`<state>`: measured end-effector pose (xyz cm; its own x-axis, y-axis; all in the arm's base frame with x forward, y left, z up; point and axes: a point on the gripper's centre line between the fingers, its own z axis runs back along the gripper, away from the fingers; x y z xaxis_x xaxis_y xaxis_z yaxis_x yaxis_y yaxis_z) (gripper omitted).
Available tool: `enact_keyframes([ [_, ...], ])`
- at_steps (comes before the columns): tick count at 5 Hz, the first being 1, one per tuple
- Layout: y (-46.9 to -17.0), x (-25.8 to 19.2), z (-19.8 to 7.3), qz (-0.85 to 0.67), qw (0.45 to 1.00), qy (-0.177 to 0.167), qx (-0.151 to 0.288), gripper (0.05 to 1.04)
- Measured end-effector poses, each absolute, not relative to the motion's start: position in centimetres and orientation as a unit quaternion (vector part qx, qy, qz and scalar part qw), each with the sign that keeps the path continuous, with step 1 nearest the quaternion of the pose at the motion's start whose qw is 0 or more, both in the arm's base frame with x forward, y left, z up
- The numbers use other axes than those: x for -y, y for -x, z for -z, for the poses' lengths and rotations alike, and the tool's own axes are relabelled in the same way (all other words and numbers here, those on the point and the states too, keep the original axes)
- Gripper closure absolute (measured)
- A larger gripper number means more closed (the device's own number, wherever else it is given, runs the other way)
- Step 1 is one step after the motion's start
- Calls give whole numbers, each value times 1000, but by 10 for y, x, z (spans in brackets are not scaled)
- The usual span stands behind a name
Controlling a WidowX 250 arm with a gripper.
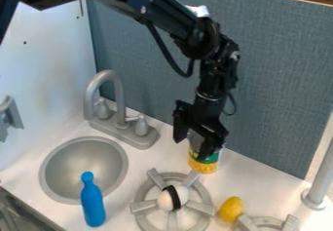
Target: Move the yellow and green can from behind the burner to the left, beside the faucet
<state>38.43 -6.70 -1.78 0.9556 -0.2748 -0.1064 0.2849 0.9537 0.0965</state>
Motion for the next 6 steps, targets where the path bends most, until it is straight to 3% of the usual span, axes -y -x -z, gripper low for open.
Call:
enact_keyframes([
  [3, -407, 83, 40, 105, 989, -99, 19, 83],
  [6, -432, 88, 57, 93, 990, -103, 25, 83],
])
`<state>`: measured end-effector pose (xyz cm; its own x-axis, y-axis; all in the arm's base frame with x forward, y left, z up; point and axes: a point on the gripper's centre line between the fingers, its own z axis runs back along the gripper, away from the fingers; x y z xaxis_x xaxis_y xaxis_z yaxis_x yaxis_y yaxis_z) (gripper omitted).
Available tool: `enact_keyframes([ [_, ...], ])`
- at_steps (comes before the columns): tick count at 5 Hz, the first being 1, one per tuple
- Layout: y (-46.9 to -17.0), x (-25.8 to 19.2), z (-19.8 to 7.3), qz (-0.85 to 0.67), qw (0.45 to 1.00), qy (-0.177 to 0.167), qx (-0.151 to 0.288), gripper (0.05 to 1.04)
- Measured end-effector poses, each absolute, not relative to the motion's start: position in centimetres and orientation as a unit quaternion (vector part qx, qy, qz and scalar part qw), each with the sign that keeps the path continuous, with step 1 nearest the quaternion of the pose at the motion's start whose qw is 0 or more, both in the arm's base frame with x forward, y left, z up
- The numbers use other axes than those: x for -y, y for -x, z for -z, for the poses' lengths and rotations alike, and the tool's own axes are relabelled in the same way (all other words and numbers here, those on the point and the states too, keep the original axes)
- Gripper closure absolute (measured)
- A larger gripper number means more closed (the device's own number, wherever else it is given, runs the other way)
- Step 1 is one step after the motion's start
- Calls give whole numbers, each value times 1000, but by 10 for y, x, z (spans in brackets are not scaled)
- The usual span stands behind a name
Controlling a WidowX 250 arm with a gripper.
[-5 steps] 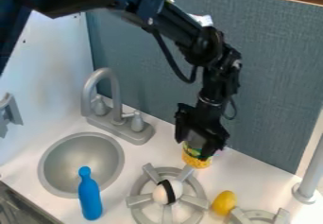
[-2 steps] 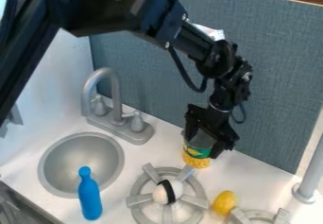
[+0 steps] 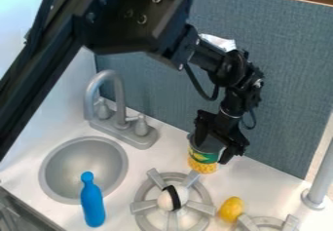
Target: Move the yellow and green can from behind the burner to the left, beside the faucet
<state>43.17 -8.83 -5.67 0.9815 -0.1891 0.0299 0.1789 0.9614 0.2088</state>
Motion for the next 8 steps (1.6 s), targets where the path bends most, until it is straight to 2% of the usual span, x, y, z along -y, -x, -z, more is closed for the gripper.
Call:
enact_keyframes([
  [1, -435, 86, 62, 86, 990, -114, 20, 83],
  [3, -434, 60, 69, 64, 978, -201, -8, 83],
  [4, -434, 47, 70, 40, 975, -217, -24, 83],
  [6, -430, 3, 71, -6, 974, -219, -51, 83],
  [7, -422, 3, 70, -1, 976, -210, -51, 83],
  [8, -420, 11, 60, 3, 984, -176, -29, 83],
])
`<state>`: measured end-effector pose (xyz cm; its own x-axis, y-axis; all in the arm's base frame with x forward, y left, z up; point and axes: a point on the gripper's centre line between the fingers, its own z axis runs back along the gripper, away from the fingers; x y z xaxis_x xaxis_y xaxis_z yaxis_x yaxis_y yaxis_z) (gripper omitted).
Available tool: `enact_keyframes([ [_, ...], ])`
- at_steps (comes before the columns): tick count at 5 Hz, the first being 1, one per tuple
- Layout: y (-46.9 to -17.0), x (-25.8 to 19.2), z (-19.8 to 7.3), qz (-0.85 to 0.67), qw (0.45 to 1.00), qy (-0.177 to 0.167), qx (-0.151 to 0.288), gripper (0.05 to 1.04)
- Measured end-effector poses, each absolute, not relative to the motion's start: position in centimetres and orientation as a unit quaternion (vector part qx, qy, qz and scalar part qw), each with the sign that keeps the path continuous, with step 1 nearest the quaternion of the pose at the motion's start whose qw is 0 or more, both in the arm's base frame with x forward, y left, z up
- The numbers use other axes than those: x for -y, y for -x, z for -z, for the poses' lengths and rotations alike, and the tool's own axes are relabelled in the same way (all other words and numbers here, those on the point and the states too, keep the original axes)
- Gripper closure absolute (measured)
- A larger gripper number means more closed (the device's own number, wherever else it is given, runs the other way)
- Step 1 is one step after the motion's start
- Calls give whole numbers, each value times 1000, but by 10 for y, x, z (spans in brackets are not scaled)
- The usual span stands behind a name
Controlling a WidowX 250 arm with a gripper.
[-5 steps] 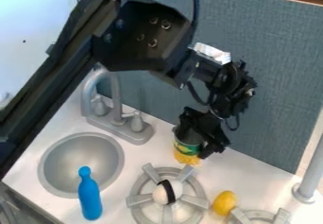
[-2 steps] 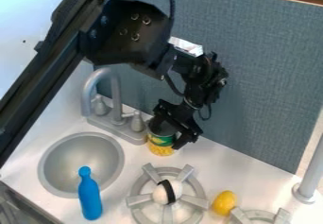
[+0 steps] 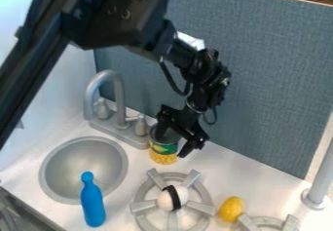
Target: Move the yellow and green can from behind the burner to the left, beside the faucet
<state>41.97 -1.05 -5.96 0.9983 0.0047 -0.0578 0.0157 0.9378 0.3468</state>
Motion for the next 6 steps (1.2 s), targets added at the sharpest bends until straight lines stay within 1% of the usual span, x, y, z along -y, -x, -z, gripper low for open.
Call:
enact_keyframes([
  [1, -418, 15, 56, 10, 987, -159, -20, 83],
  [2, -421, 22, 44, 18, 991, -134, 11, 83],
  [3, -409, 19, 20, 33, 992, -118, 29, 83],
  [4, -387, 8, 6, 84, 995, -56, 16, 83],
  [5, -375, 4, 8, 130, 991, -18, -12, 83],
  [6, -356, 4, 20, 156, 987, -12, -45, 83],
])
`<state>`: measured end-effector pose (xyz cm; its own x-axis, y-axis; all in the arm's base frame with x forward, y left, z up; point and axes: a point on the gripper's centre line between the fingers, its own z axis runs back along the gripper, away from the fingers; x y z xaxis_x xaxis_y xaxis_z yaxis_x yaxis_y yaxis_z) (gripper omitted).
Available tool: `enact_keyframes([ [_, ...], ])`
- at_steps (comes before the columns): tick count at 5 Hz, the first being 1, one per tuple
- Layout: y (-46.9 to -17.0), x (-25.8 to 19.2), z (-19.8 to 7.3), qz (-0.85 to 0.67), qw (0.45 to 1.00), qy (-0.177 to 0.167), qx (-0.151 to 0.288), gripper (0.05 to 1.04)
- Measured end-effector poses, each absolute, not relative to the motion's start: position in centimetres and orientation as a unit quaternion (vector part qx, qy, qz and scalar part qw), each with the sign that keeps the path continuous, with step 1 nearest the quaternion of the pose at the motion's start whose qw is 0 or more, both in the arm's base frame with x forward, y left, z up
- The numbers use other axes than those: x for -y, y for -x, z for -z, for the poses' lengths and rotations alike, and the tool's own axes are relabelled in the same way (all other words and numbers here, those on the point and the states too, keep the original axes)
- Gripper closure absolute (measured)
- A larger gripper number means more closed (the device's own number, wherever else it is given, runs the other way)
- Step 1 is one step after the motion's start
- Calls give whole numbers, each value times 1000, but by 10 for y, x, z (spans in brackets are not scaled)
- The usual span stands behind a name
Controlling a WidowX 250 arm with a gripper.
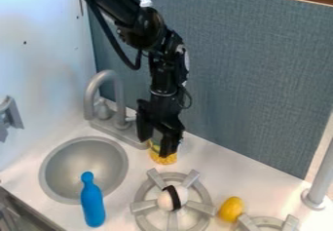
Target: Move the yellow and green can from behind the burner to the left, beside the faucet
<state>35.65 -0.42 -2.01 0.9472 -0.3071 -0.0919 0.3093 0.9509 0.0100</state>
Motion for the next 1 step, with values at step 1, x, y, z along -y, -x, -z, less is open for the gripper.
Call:
enact_keyframes([
  [1, -348, 0, 25, 143, 987, -54, -58, 83],
])
